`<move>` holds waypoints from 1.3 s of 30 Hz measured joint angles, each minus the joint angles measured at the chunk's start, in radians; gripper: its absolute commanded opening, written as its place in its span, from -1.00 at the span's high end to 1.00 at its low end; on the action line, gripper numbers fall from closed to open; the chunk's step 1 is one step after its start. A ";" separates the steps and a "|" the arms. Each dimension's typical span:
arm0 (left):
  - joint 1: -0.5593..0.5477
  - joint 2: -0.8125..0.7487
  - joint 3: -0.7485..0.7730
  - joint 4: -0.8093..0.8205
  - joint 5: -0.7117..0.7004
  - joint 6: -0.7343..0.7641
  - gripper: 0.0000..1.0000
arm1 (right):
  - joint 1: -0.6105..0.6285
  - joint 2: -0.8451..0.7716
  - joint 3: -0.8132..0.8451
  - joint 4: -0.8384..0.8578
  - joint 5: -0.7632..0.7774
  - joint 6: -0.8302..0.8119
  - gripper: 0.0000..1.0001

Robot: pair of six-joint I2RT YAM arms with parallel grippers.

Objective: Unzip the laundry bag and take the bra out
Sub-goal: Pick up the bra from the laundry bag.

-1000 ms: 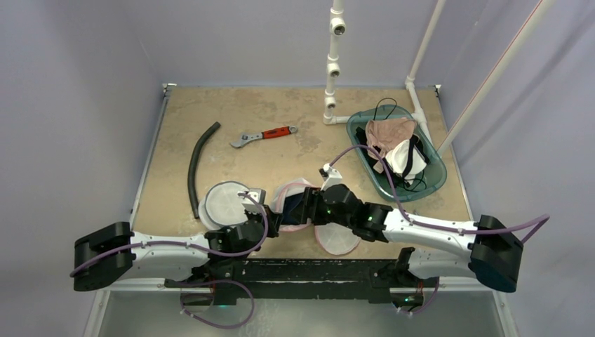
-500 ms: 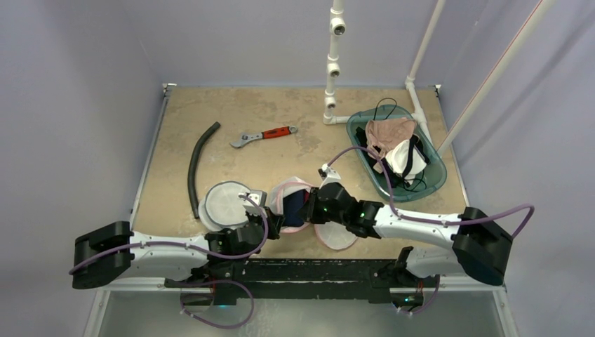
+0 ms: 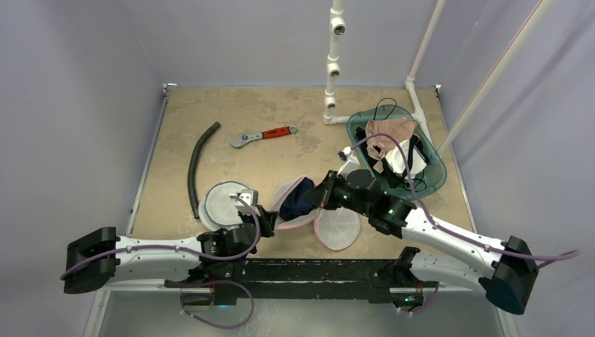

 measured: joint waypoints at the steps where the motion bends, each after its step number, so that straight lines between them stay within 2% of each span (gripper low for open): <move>1: 0.000 -0.008 0.001 -0.019 -0.011 -0.004 1.00 | -0.013 -0.016 0.008 -0.005 -0.019 -0.006 1.00; 13: 0.000 0.017 0.066 -0.165 -0.096 -0.048 1.00 | -0.084 -0.064 0.134 -0.038 -0.222 -0.060 1.00; 20: 0.000 0.051 0.098 -0.207 -0.108 -0.071 1.00 | -0.111 -0.105 0.240 -0.092 -0.250 -0.109 1.00; 22: 0.000 0.044 0.103 -0.226 -0.110 -0.080 0.82 | -0.115 -0.112 0.285 -0.116 -0.246 -0.131 1.00; 25: 0.000 0.013 0.113 -0.261 -0.113 -0.088 0.24 | -0.116 -0.116 0.349 -0.153 -0.237 -0.169 1.00; 30: 0.000 -0.054 0.154 -0.325 -0.114 -0.103 -0.25 | -0.116 -0.117 0.420 -0.203 -0.207 -0.227 1.00; 33: 0.000 -0.088 0.188 -0.371 -0.111 -0.108 -0.39 | -0.117 -0.117 0.448 -0.235 -0.182 -0.259 1.00; 39: 0.000 -0.136 0.268 -0.467 -0.076 -0.107 -0.44 | -0.119 -0.117 0.471 -0.279 -0.134 -0.312 1.00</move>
